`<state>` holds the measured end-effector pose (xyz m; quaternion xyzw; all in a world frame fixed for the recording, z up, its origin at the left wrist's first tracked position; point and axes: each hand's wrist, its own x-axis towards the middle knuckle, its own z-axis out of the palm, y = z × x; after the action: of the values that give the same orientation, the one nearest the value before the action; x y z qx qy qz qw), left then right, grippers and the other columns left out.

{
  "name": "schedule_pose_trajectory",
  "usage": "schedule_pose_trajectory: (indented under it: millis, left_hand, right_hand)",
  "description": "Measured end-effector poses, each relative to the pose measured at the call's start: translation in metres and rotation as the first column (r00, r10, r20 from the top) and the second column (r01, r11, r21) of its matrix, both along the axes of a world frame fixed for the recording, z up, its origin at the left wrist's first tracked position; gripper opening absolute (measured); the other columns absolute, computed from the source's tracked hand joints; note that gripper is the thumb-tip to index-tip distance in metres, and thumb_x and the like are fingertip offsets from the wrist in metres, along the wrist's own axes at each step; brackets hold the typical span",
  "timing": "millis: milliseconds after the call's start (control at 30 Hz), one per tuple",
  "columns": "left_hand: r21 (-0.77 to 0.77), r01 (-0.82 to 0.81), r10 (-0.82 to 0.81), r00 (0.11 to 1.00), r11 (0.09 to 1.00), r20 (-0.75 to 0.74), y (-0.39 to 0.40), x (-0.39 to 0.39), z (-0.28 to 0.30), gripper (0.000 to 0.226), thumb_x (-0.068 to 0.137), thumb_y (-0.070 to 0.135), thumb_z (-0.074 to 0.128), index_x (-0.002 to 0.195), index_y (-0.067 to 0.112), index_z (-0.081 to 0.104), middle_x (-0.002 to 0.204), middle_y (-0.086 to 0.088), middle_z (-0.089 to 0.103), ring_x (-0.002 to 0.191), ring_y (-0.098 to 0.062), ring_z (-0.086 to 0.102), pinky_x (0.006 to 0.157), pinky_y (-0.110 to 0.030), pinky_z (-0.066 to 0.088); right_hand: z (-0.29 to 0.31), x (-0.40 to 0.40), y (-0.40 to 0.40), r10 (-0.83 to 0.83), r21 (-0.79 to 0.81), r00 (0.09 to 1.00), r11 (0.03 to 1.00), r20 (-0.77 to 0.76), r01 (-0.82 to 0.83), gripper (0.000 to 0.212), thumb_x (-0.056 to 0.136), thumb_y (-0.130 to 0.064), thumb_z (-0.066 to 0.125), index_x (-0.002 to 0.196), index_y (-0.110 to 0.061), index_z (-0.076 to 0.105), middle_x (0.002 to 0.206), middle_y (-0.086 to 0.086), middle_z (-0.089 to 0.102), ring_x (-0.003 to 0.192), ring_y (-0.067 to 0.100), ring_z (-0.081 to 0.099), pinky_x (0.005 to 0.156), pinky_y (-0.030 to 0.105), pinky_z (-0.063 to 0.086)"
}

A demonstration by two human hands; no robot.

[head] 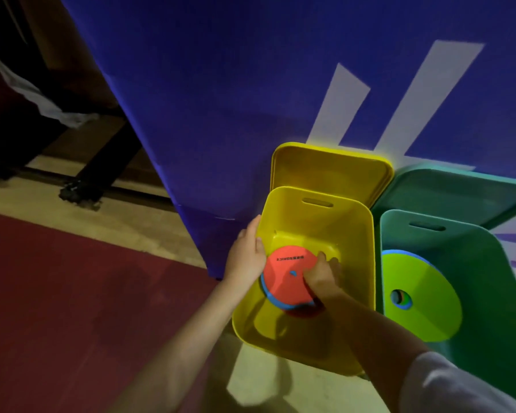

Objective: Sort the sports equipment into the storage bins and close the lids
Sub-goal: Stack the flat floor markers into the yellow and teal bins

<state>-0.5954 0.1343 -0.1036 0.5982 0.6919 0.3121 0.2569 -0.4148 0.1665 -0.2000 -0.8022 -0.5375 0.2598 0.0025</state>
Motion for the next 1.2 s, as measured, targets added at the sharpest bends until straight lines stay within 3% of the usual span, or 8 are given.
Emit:
schedule_pose_trajectory:
  millis: [133, 267, 367, 533, 733, 900, 1033, 1200]
  left_hand:
    - [0.172, 0.054, -0.033, 0.992, 0.984, -0.123, -0.003, 0.004, 0.009, 0.048, 0.09, 0.005, 0.044, 0.138, 0.008, 0.044, 0.123, -0.017, 0.051, 0.11, -0.035, 0.05, 0.095, -0.042, 0.04]
    - [0.298, 0.119, -0.062, 0.979, 0.947, -0.193, -0.011, 0.015, 0.029, 0.044, 0.085, 0.012, 0.04, 0.127, 0.009, 0.056, 0.12, -0.012, 0.055, 0.111, -0.032, 0.051, 0.097, -0.036, 0.037]
    - [0.319, 0.137, -0.112, 0.989, 0.938, -0.095, -0.022, 0.046, 0.054, 0.042, 0.086, 0.015, 0.04, 0.125, 0.011, 0.057, 0.119, -0.011, 0.055, 0.113, -0.029, 0.05, 0.099, -0.033, 0.035]
    - [0.414, 0.315, -0.299, 0.949, 0.854, -0.105, -0.059, 0.134, 0.078, 0.044, 0.086, 0.014, 0.045, 0.13, 0.013, 0.052, 0.124, -0.009, 0.05, 0.119, -0.023, 0.046, 0.104, -0.034, 0.036]
    - [0.31, 0.443, -0.486, 0.871, 0.841, 0.074, -0.102, 0.254, 0.079, 0.045, 0.086, 0.017, 0.046, 0.13, 0.013, 0.052, 0.125, -0.008, 0.049, 0.118, -0.021, 0.049, 0.098, -0.036, 0.044]
    - [0.203, 0.506, -0.544, 0.8, 0.839, 0.255, -0.127, 0.351, 0.084, 0.04, 0.091, 0.005, 0.048, 0.128, 0.019, 0.052, 0.122, -0.001, 0.05, 0.107, -0.012, 0.052, 0.088, -0.017, 0.039]
    - [0.113, 0.522, -0.531, 0.796, 0.845, 0.289, -0.128, 0.42, 0.074, 0.036, 0.093, 0.007, 0.045, 0.126, 0.018, 0.053, 0.124, -0.002, 0.05, 0.102, -0.01, 0.052, 0.091, -0.021, 0.042]
    - [-0.053, 0.546, -0.521, 0.821, 0.836, 0.232, -0.122, 0.49, 0.042, 0.039, 0.093, 0.011, 0.044, 0.131, 0.021, 0.049, 0.123, -0.002, 0.045, 0.102, -0.012, 0.052, 0.094, -0.032, 0.045]
  right_hand:
    - [0.035, -0.004, 0.015, -0.02, 0.097, 0.964, 0.994, -0.267, 0.047, 0.054, 0.092, -0.037, 0.055, 0.136, -0.007, 0.044, 0.129, 0.022, 0.053, 0.122, 0.037, 0.048, 0.098, 0.038, 0.039]
    - [0.113, 0.007, 0.004, 0.219, 0.428, 0.781, 0.901, -0.585, 0.068, 0.03, 0.094, -0.017, 0.057, 0.121, -0.006, 0.058, 0.09, 0.0, 0.06, 0.081, 0.014, 0.056, 0.072, 0.025, 0.041]
    - [0.155, 0.053, -0.024, 0.26, 0.523, 0.694, 0.829, -0.671, 0.195, 0.024, 0.093, -0.013, 0.057, 0.117, -0.013, 0.061, 0.087, -0.002, 0.06, 0.08, 0.01, 0.056, 0.076, 0.029, 0.048]
    - [0.176, 0.149, -0.081, 0.1, 0.512, 0.661, 0.721, -0.743, 0.467, 0.017, 0.092, -0.012, 0.056, 0.107, -0.017, 0.062, 0.087, 0.006, 0.064, 0.08, 0.015, 0.058, 0.077, 0.033, 0.049]
    - [0.167, 0.251, -0.141, -0.037, 0.463, 0.625, 0.638, -0.78, 0.615, 0.019, 0.092, -0.011, 0.053, 0.107, -0.019, 0.06, 0.088, 0.003, 0.065, 0.077, 0.012, 0.06, 0.073, 0.03, 0.047]
    - [0.147, 0.351, -0.177, -0.187, 0.412, 0.602, 0.572, -0.776, 0.709, 0.019, 0.093, -0.007, 0.049, 0.107, -0.011, 0.06, 0.082, 0.006, 0.061, 0.072, 0.017, 0.057, 0.064, 0.03, 0.047]
    - [0.116, 0.437, -0.197, -0.365, 0.354, 0.637, 0.597, -0.679, 0.72, 0.027, 0.089, -0.012, 0.052, 0.113, -0.007, 0.063, 0.081, 0.007, 0.065, 0.072, 0.021, 0.06, 0.07, 0.038, 0.05]
    - [0.078, 0.513, -0.216, -0.467, 0.278, 0.716, 0.701, -0.518, 0.657, 0.031, 0.091, -0.016, 0.051, 0.12, -0.008, 0.059, 0.106, 0.011, 0.065, 0.083, 0.021, 0.056, 0.071, 0.028, 0.037]
